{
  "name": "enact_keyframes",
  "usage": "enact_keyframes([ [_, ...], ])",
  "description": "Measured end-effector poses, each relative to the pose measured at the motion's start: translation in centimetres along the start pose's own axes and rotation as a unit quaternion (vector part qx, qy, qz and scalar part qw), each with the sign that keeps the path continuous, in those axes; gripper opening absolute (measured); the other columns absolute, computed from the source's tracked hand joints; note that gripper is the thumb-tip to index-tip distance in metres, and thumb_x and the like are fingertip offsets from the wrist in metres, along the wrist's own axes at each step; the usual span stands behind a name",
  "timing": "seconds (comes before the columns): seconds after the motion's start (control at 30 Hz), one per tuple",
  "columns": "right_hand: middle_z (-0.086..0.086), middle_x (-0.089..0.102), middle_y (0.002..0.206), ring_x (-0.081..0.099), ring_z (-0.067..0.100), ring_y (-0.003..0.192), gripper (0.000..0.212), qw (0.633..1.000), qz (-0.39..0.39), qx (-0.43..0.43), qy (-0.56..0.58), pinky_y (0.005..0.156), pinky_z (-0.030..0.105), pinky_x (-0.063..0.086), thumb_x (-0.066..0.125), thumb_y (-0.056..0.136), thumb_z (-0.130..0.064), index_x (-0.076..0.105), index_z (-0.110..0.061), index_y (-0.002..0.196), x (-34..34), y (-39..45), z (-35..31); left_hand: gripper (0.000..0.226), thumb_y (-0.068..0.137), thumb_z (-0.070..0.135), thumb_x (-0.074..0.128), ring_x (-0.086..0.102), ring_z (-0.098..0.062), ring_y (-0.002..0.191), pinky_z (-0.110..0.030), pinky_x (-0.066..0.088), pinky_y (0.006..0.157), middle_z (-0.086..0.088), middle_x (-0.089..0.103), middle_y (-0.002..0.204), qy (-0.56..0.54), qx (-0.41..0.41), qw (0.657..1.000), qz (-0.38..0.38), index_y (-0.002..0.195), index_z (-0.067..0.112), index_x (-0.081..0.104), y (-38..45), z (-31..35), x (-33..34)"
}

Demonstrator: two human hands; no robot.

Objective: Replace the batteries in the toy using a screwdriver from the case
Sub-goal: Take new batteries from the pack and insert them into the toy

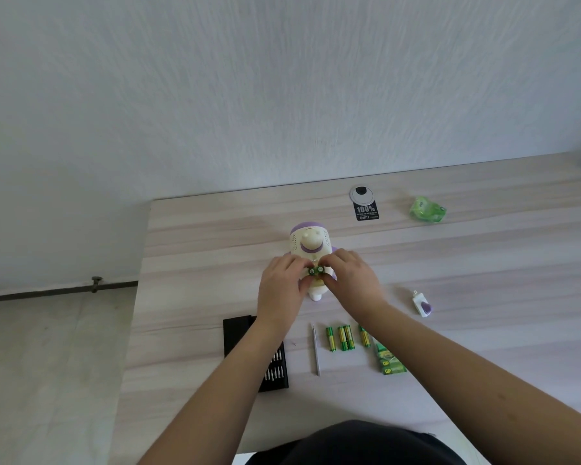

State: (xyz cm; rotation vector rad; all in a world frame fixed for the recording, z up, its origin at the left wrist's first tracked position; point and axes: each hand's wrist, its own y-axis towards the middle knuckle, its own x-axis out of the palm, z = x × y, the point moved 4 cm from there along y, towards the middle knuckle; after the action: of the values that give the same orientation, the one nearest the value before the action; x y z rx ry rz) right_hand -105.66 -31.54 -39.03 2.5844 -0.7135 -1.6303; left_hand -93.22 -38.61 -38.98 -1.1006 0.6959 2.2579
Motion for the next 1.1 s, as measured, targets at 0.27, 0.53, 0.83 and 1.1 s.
enact_keyframes([
  [0.27,0.003,0.061,0.071,0.056,0.027,0.058,0.022,0.999,-0.012,-0.018,-0.038,0.047,0.029,0.044,0.083,0.060,-0.007,0.068,-0.013,0.075,0.8,0.0,0.3,0.023,0.068,0.015,0.083,0.057,-0.023,0.073,-0.033,0.047,0.065,0.002,0.062,0.081,0.060,0.028,0.998,-0.003,0.085,0.016,0.067,0.5,-0.4,0.5],
  [0.53,0.005,0.064,0.075,0.060,0.029,0.062,0.022,0.999,0.028,-0.012,-0.024,0.049,0.033,0.050,0.068,0.077,-0.021,0.069,-0.011,0.096,0.8,-1.2,1.0,0.033,0.074,0.018,0.080,0.060,-0.025,0.093,-0.034,0.051,0.077,-0.001,0.066,0.098,0.006,-0.008,1.000,-0.019,0.104,0.015,0.067,-0.2,-0.6,0.7],
  [0.83,0.004,0.062,0.089,0.060,0.024,0.068,0.032,0.994,0.004,-0.056,-0.094,0.046,0.031,0.048,0.050,0.086,-0.023,0.066,-0.016,0.114,1.4,-4.0,1.2,0.036,0.091,0.026,0.055,0.061,-0.021,0.095,-0.031,0.053,0.072,-0.003,0.063,0.112,0.074,0.092,0.993,-0.016,0.124,0.016,0.064,-3.0,-1.8,1.3],
  [1.1,0.008,0.062,0.087,0.061,0.026,0.065,0.045,0.988,-0.021,-0.040,-0.150,0.046,0.032,0.047,0.079,0.066,-0.011,0.068,-0.013,0.109,1.3,-3.8,-0.3,0.039,0.090,0.023,0.049,0.063,-0.023,0.090,-0.033,0.054,0.065,-0.005,0.063,0.112,0.140,0.119,0.982,-0.031,0.126,0.016,0.063,-3.5,-1.8,2.1],
])
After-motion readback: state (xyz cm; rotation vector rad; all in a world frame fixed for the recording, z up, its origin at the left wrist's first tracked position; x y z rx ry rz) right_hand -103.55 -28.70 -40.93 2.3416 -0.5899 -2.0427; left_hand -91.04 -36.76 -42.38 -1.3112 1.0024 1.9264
